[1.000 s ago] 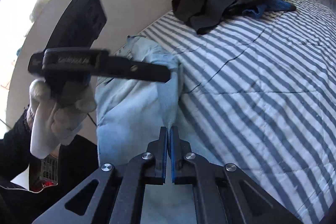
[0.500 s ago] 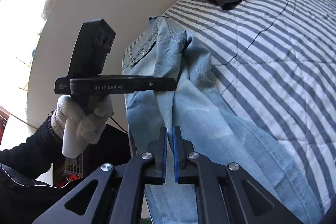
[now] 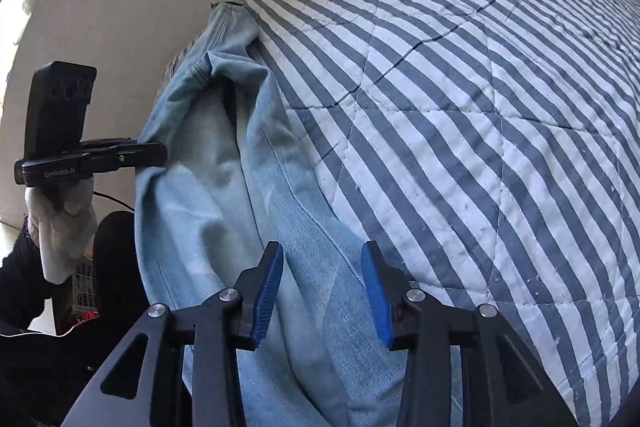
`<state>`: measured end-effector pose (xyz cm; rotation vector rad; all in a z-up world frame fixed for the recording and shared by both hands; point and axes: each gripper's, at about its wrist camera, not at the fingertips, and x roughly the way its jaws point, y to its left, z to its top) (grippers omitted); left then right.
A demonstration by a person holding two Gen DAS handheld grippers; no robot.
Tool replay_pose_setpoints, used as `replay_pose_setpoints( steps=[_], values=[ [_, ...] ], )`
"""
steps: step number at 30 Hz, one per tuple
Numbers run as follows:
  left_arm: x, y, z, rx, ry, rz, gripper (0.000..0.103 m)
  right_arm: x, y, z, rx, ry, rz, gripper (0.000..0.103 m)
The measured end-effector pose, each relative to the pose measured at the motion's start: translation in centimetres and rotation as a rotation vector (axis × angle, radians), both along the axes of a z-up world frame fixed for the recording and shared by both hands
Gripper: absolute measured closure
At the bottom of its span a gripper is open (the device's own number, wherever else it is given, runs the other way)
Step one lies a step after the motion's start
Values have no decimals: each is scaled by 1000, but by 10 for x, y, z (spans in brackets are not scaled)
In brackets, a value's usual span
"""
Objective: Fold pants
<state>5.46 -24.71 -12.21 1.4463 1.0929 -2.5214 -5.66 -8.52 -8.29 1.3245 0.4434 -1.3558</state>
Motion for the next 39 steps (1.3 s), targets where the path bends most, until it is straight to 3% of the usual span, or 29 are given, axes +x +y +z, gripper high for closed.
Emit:
replay_pose_setpoints(
  steps=[2,3,5,7,10,11,12,14,18,20,25,27,30,32,34,37,39],
  values=[
    [0,0,0,-3,0,-1,96,1,-1,-8,19,-18,-10,64],
    [0,1,0,-4,3,-1,96,3,-3,-9,23,-19,-9,71],
    [-1,1,1,-10,9,-3,96,11,-3,0,-4,16,0,101],
    [-7,2,3,-22,16,-5,96,15,2,25,-62,159,-23,101],
    [-19,7,5,-49,24,-24,95,-3,16,49,-122,327,-158,98],
    [-24,8,5,-51,24,-16,92,-14,20,51,-120,318,-193,90],
    [-31,8,4,-46,27,-12,75,-24,22,50,-91,263,-210,70],
    [-45,7,1,-26,19,-13,47,-40,31,47,-84,197,-260,65],
    [-60,1,11,33,86,6,43,-55,61,46,-86,138,-284,65],
    [-80,-2,11,10,96,-1,38,-60,81,51,-86,125,-309,65],
    [-151,-20,-28,-51,-1,54,38,-70,150,61,-66,137,-396,65],
    [-163,-36,-33,-42,17,128,39,-71,179,64,-54,145,-423,65],
    [-161,-49,-30,25,46,176,39,-63,211,53,46,198,-374,65],
    [-160,-45,-25,-25,31,140,39,-57,228,37,127,227,-341,65],
    [-154,-40,-21,-67,20,110,39,-55,246,23,147,181,-332,65],
    [-140,-42,-19,-70,20,125,39,-50,261,8,163,150,-320,65],
    [-134,-46,-20,-72,10,148,39,-40,262,3,173,196,-304,65]
  ],
)
